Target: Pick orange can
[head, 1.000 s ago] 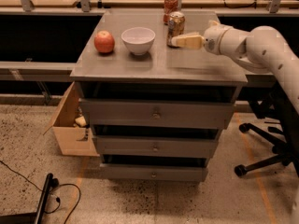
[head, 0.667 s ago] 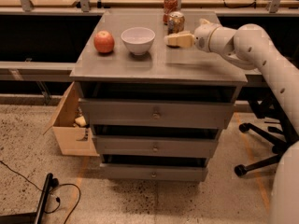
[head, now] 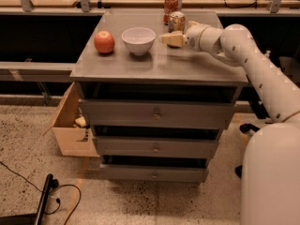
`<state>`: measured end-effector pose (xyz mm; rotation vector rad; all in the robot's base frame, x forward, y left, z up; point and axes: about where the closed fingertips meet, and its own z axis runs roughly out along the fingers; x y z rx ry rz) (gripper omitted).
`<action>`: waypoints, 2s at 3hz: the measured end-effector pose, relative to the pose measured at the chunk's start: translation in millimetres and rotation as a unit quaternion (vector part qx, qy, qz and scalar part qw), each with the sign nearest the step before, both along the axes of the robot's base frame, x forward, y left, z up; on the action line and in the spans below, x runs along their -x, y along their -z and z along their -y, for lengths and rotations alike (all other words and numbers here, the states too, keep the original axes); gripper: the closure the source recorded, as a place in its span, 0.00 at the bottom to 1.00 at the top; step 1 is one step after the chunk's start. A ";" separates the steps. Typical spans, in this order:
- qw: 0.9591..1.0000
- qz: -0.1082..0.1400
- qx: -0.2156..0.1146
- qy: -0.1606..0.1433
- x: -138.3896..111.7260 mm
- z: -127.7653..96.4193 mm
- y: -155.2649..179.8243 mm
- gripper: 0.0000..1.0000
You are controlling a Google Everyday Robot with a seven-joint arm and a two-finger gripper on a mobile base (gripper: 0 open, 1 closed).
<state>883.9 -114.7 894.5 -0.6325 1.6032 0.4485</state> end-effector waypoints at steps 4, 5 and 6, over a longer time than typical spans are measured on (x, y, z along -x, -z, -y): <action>0.999 0.020 -0.014 -0.044 -1.6 -13.7 -36.6 1.00; 0.997 0.047 -0.022 -0.060 28.1 -6.7 -98.1 1.00; 0.997 0.048 -0.022 -0.061 28.9 -6.7 -99.4 1.00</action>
Offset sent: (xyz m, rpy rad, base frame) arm 0.0272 0.0075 -0.0135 -0.0017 0.0190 0.0304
